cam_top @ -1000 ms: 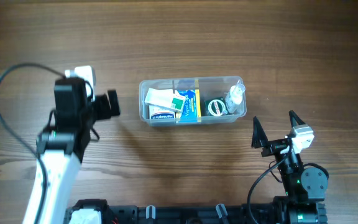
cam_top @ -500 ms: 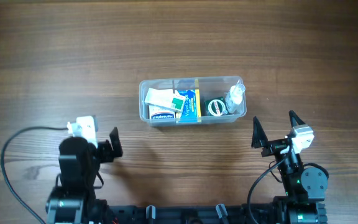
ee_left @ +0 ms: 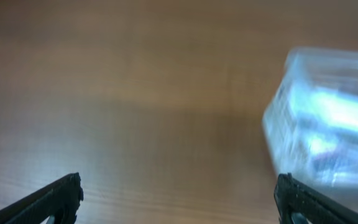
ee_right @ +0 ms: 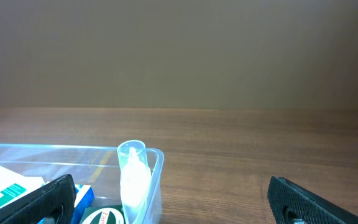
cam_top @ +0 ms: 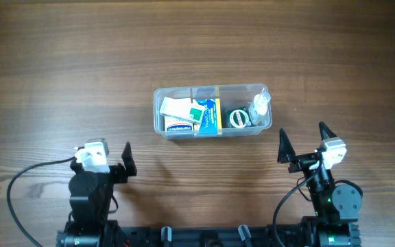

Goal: Pack container

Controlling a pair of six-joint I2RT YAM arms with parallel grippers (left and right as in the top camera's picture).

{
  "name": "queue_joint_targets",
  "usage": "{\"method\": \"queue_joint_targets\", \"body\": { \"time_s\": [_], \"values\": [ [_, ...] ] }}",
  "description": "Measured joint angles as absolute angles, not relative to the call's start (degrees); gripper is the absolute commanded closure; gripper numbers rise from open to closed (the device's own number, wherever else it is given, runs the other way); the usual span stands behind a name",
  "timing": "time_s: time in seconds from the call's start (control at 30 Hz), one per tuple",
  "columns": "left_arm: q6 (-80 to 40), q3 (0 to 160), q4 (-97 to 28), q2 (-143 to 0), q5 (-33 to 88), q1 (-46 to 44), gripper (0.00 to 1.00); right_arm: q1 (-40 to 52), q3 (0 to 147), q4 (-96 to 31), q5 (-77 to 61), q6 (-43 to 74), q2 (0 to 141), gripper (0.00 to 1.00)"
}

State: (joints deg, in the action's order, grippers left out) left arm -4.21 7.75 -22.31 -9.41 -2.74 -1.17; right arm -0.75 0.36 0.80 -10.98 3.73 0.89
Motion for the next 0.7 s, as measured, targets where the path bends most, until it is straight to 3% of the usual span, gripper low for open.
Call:
{"method": "queue_joint_targets", "body": {
  "time_s": [0.33, 0.7],
  "values": [
    [-4.2, 2.1, -2.3, -3.2, -1.9, -1.1, 0.0, -0.8, 0.4, 0.8, -11.0, 3.7, 0.9, 0.0],
    [-4.2, 0.8, -4.3, -0.8, -1.1, -1.1, 0.0, -0.8, 0.4, 0.8, -11.0, 3.7, 0.9, 0.0]
  ]
}}
